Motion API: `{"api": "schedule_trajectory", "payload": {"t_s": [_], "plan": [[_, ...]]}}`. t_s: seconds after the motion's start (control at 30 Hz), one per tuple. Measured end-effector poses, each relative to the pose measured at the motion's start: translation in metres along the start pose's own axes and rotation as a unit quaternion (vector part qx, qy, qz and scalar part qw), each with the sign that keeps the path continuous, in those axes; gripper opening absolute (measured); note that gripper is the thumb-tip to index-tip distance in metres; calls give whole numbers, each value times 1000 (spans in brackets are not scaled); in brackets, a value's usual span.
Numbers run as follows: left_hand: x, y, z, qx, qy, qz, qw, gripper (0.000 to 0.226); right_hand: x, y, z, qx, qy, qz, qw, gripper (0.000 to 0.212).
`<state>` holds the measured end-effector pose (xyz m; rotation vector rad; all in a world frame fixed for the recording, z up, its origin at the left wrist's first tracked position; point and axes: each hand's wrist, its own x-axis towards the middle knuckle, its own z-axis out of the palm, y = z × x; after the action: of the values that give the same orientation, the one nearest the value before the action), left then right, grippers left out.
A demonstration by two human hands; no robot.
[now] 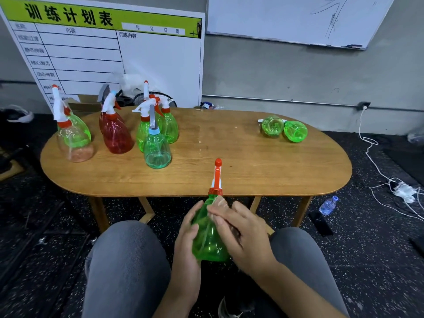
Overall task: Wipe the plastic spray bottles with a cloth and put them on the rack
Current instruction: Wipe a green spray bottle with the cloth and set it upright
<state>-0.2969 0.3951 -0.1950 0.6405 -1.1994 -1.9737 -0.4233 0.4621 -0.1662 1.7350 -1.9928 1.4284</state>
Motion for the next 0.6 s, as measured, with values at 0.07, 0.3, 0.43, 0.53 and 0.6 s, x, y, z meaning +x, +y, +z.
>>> {"api": "schedule_trajectory", "payload": {"t_s": [0.07,0.3,0.43,0.53,0.6], "plan": [[0,1,0,-15,4,0,1000,51,-13,-4,-1,1,-29,-48,998,24],[-5,10,8,-40,-5,5,999,54,-30,-10,-15,-85,-104,-244,961,25],[-5,12,8,-22,-6,10,1000,54,-17,-10,-19,-75,-71,-205,973,22],[-5,11,6,0,-10,12,1000,50,-6,-5,-13,-42,-27,-98,994,26],[-3,9,5,11,-16,12,1000,48,2,0,-7,-14,6,-31,999,28]]}}
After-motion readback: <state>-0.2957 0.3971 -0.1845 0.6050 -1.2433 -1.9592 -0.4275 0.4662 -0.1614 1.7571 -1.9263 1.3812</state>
